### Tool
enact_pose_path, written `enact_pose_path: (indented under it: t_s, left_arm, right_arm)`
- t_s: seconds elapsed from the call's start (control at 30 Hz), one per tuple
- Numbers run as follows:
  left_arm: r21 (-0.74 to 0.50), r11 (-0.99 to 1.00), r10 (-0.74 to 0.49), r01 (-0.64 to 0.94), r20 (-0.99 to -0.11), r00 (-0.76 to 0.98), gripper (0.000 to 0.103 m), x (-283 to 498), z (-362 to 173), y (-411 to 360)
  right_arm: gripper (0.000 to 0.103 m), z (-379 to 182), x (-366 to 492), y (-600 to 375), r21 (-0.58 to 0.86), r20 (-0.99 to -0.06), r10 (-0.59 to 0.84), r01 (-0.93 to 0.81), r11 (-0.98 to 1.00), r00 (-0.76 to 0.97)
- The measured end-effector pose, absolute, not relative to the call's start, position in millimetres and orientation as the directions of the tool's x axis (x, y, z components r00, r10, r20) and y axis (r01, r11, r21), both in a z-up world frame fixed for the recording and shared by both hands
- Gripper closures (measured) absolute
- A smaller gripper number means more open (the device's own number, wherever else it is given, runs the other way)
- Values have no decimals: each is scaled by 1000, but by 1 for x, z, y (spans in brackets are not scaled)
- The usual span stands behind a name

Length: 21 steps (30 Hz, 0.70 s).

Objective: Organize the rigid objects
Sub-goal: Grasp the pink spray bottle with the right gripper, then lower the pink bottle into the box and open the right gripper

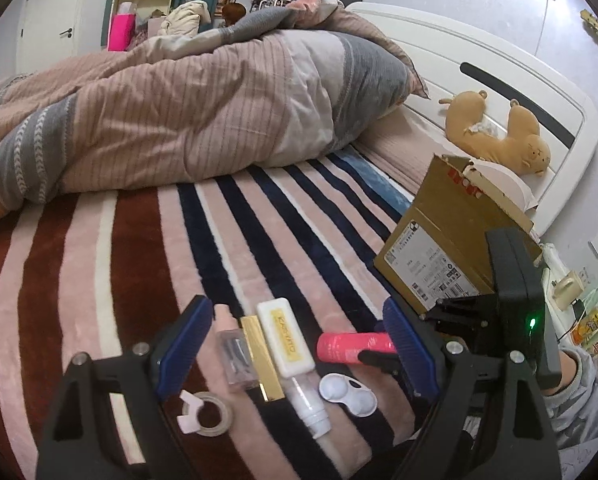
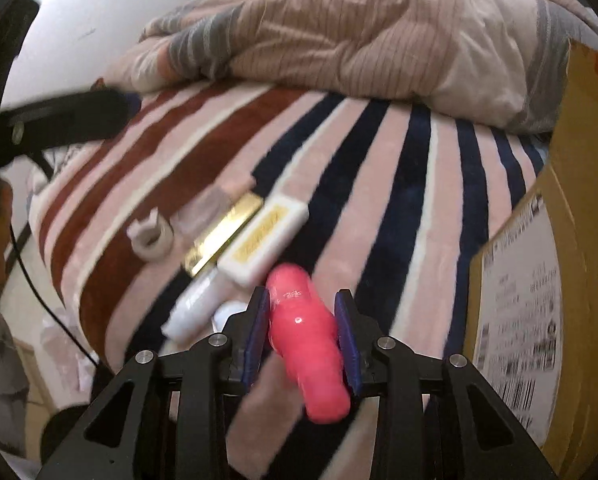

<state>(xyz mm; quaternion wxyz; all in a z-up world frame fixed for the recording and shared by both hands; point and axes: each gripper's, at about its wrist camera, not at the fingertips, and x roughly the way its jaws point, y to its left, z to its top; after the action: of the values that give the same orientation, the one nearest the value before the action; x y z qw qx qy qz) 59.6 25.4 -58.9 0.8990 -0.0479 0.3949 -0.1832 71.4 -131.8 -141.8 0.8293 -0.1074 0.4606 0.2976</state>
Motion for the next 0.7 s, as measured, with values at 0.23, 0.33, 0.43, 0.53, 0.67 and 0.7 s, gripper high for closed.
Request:
enact_pose_path:
  t_s: [0.23, 0.33, 0.43, 0.53, 0.67, 0.7]
  left_arm:
    - [-226, 927, -369, 300, -696, 615, 18, 56, -62, 21]
    - [-228, 926, -371, 302, -704, 606, 18, 56, -66, 24]
    - [-235, 925, -373, 298, -709, 599, 18, 57, -70, 27]
    - [-273, 908, -415, 318, -700, 581, 18, 56, -71, 25]
    - [-340, 866, -498, 368, -660, 562, 18, 52, -59, 15]
    - [-361, 847, -529, 389, -638, 559, 18, 51, -50, 11]
  right_arm:
    - [74, -172, 68, -131, 68, -880, 329, -596, 800, 342]
    - [73, -171, 66, -130, 55, -880, 320, -593, 803, 352]
    - [76, -170, 64, -129, 34, -872, 318, -603, 797, 372]
    - [76, -158, 60, -127, 15, -830, 344, -598, 801, 439]
    - [76, -115, 48, -130, 86, -735, 474, -628, 774, 484]
    - [76, -105, 44, -130, 91, -715, 496, -638, 765, 493]
